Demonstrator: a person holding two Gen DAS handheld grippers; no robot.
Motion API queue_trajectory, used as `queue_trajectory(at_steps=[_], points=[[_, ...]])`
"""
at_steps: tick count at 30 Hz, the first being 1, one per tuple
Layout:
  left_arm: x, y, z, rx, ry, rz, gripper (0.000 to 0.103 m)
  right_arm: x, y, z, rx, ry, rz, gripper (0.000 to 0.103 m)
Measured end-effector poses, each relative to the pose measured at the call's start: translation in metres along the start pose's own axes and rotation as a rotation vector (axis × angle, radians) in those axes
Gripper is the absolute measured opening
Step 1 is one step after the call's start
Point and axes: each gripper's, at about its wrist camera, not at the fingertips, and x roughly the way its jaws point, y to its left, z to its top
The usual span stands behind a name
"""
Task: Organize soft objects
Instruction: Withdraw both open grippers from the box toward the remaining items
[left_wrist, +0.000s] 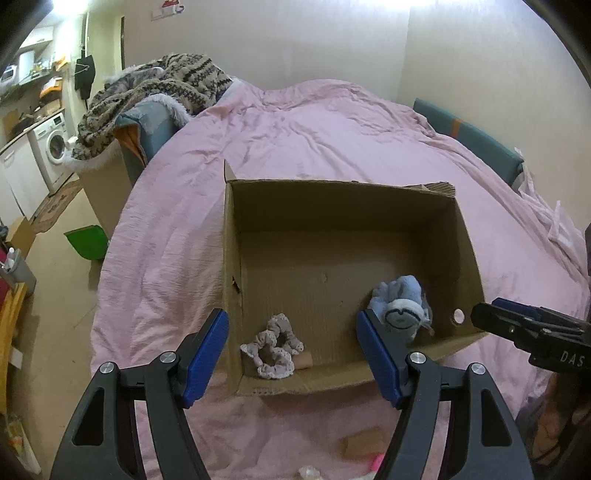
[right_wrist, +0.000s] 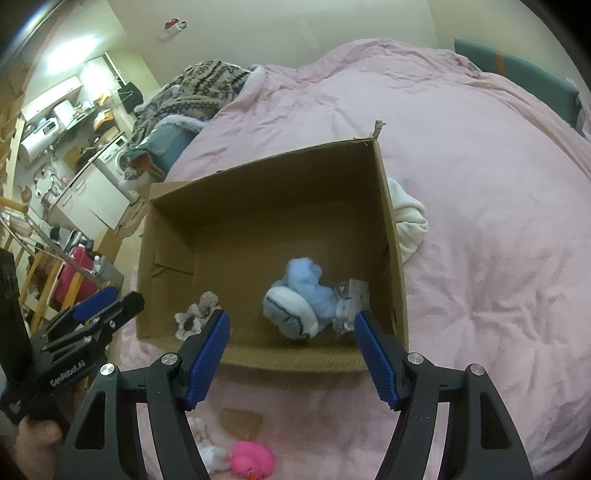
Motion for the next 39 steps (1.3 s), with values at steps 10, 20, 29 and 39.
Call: queue_trajectory(at_steps=[10, 20, 29, 39], points=[[-0.021, 0.003, -0.03, -0.003, 0.07, 0.042, 0.069, -0.012, 0.007, -0.024, -0.001, 0.035, 0.034, 0.074], [-0.041, 0.01, -0.054, -0.059, 0.119, 0.023, 0.069, -0.021, 0.022, -0.052, -0.017, 0.079, 0.058, 0.074], [-0.033, 0.02, -0.073, -0.124, 0.209, 0.023, 0.069, -0.015, 0.028, -0.073, -0.01, 0.153, 0.047, 0.074], [0.001, 0.03, -0.084, -0.199, 0.346, 0.005, 0.069, 0.008, 0.014, -0.077, 0.068, 0.227, 0.04, 0.074]])
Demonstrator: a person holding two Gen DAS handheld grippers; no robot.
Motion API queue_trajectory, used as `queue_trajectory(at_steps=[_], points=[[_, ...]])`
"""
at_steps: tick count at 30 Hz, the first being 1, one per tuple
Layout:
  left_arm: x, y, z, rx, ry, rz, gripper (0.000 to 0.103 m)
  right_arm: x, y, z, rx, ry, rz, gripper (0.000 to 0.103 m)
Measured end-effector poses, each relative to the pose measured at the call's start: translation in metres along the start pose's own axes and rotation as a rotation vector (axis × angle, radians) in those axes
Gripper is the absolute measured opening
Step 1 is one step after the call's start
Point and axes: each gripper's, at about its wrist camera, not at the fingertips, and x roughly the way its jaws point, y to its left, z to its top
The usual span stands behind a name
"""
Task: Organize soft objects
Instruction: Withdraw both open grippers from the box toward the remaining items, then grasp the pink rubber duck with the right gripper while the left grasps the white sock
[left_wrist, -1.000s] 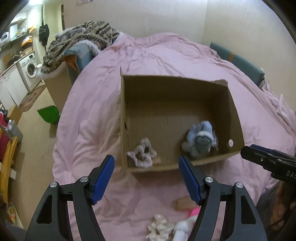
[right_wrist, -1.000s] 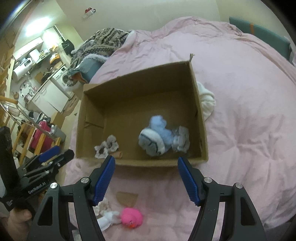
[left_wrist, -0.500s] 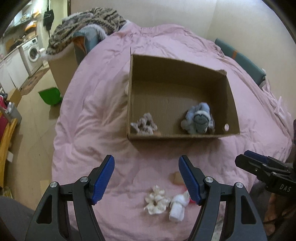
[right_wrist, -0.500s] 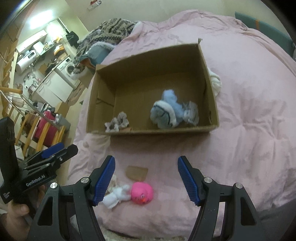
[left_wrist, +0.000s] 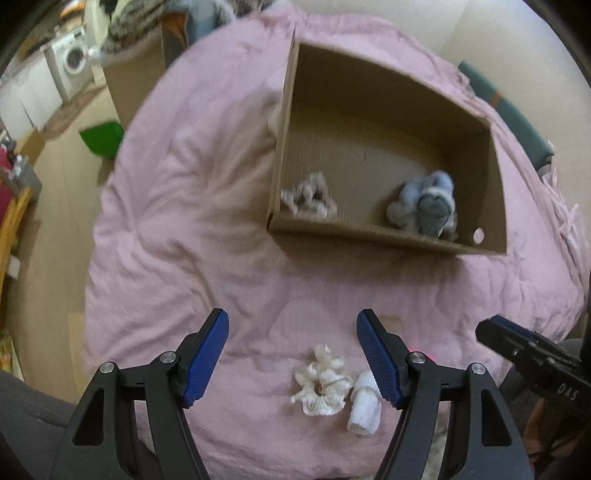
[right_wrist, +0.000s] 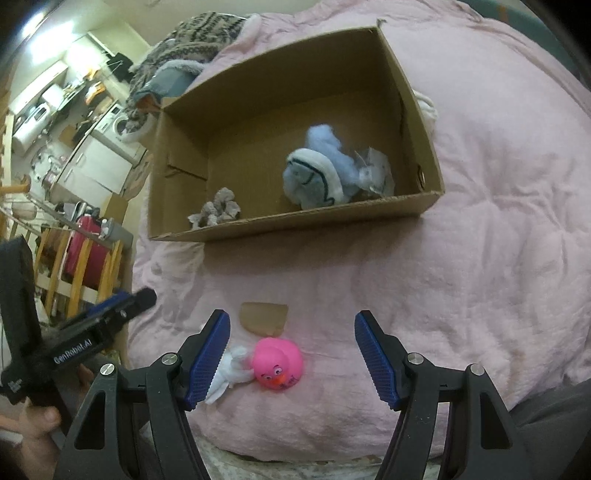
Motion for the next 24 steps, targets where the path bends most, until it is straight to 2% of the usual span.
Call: queue_trajectory(at_steps=[5, 8, 9, 10, 12, 13, 17, 18, 19, 21, 24], points=[[0.033, -0.001, -0.012, -0.024, 0.176, -0.079, 0.069, 0.007, -0.004, 0.002, 0.023, 0.024, -0.006, 0.074], [0.043, -0.007, -0.017, -0.016, 0.224, -0.1, 0.067, 0.01, -0.006, 0.002, 0.03, 0.032, -0.008, 0.074], [0.047, -0.01, -0.018, -0.008, 0.234, -0.1, 0.061, 0.011, -0.006, 0.003, 0.031, 0.034, -0.009, 0.074], [0.049, -0.011, -0.019, -0.001, 0.243, -0.097, 0.048, 0.012, -0.006, 0.003, 0.032, 0.036, -0.009, 0.074], [0.054, -0.013, -0.02, 0.002, 0.257, -0.095, 0.028, 0.014, -0.006, 0.003, 0.032, 0.039, -0.009, 0.074], [0.056, -0.012, -0.02, 0.0, 0.264, -0.093, 0.027, 0.014, -0.005, 0.003, 0.03, 0.04, -0.009, 0.074], [0.058, -0.005, -0.02, -0.037, 0.277, -0.099, 0.025, 0.013, -0.006, 0.004, 0.031, 0.042, -0.008, 0.074], [0.058, -0.004, -0.021, -0.04, 0.282, -0.106, 0.015, 0.013, -0.006, 0.004, 0.031, 0.041, -0.009, 0.074], [0.056, -0.004, -0.021, -0.035, 0.286, -0.108, 0.01, 0.013, -0.006, 0.004, 0.03, 0.04, -0.011, 0.074], [0.05, -0.003, -0.019, -0.032, 0.258, -0.105, 0.009, 0.013, -0.006, 0.004, 0.03, 0.042, -0.009, 0.074], [0.028, -0.001, -0.012, -0.03, 0.165, -0.101, 0.009, 0.014, -0.005, 0.003, 0.028, 0.047, -0.002, 0.074]])
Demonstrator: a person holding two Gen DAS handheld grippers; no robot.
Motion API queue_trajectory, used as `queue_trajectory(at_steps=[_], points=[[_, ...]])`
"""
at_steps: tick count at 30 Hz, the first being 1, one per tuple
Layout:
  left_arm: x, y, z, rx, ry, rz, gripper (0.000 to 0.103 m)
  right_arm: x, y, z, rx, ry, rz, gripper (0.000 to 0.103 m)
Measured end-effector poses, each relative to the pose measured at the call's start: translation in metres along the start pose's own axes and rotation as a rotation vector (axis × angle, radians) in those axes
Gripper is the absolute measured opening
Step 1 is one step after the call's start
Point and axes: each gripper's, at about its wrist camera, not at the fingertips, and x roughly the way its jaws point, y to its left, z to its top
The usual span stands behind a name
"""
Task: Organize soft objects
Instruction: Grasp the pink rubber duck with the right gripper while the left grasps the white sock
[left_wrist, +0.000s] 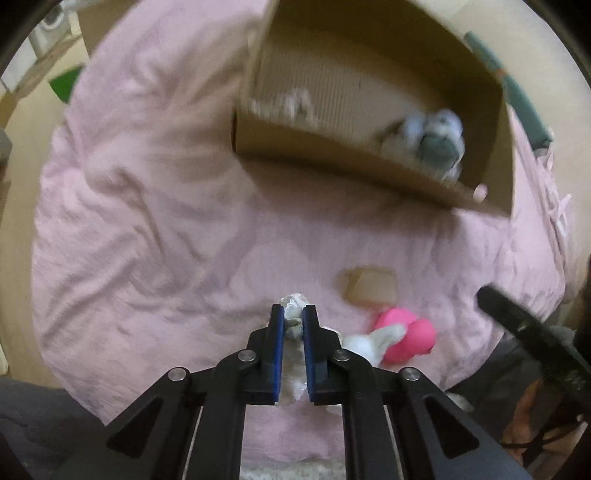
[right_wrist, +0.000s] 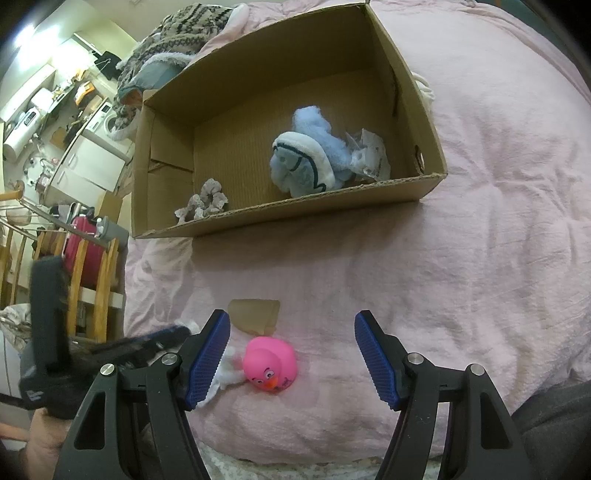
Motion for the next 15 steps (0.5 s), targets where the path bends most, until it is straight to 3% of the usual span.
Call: queue_trajectory(at_steps=[3, 8, 15], points=[[-0.019, 0.005, 0.004, -0.011, -0.078, 0.015, 0.009, 0.003, -0.001, -0.003, 0.002, 0.025, 0.027, 0.074], [-0.039, 0.013, 0.011, -0.03, -0.175, 0.078, 0.009, 0.026, -0.002, -0.012, 0.033, 0.166, 0.094, 0.07], [-0.034, 0.009, 0.014, -0.023, -0.159, 0.076, 0.009, 0.044, 0.019, -0.018, -0.057, 0.219, 0.07, 0.054]])
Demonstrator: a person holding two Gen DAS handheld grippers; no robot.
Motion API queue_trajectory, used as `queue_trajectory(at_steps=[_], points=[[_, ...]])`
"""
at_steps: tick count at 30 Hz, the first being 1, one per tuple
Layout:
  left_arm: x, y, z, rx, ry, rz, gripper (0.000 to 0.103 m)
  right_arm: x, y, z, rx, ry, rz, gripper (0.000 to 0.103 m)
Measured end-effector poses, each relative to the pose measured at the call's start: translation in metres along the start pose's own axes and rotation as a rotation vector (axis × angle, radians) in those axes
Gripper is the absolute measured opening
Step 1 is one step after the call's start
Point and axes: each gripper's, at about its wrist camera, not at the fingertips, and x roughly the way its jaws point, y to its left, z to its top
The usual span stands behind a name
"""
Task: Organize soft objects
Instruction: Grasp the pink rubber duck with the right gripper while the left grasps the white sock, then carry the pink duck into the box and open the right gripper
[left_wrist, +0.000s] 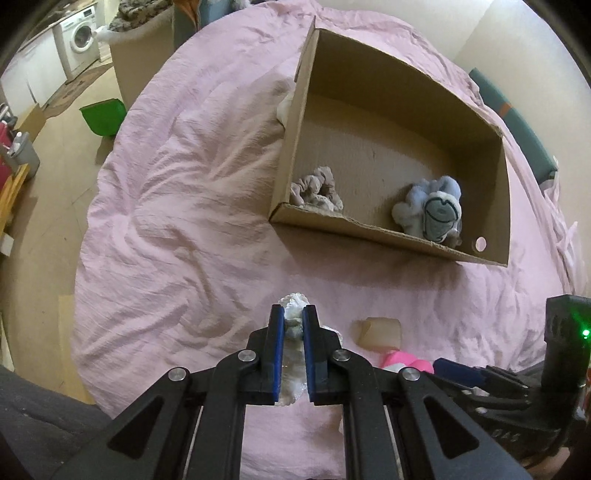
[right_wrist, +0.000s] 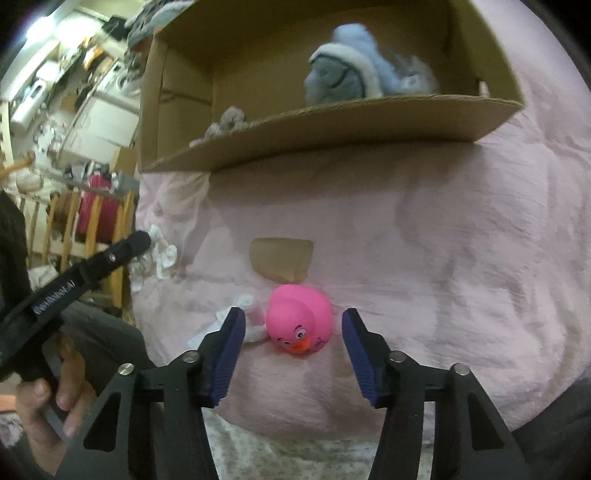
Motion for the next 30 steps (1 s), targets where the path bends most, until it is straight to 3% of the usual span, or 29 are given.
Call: queue_trajectory(at_steps=[7, 21, 30], points=[[0.001, -0.007, -0.002, 0.025, -0.013, 0.015, 0.009, 0.009, 0.008, 0.0, -0.058, 0.01, -0.069, 0.03], [0.001, -0.003, -0.003, 0.011, -0.017, 0.041, 0.009, -0.028, 0.008, -0.002, -0.073, -0.116, -0.058, 0.03], [-0.028, -0.001, 0.001, 0.0, -0.126, 0.07, 0.009, -0.072, 0.015, -0.004, -0.114, -0.264, 0.013, 0.03]])
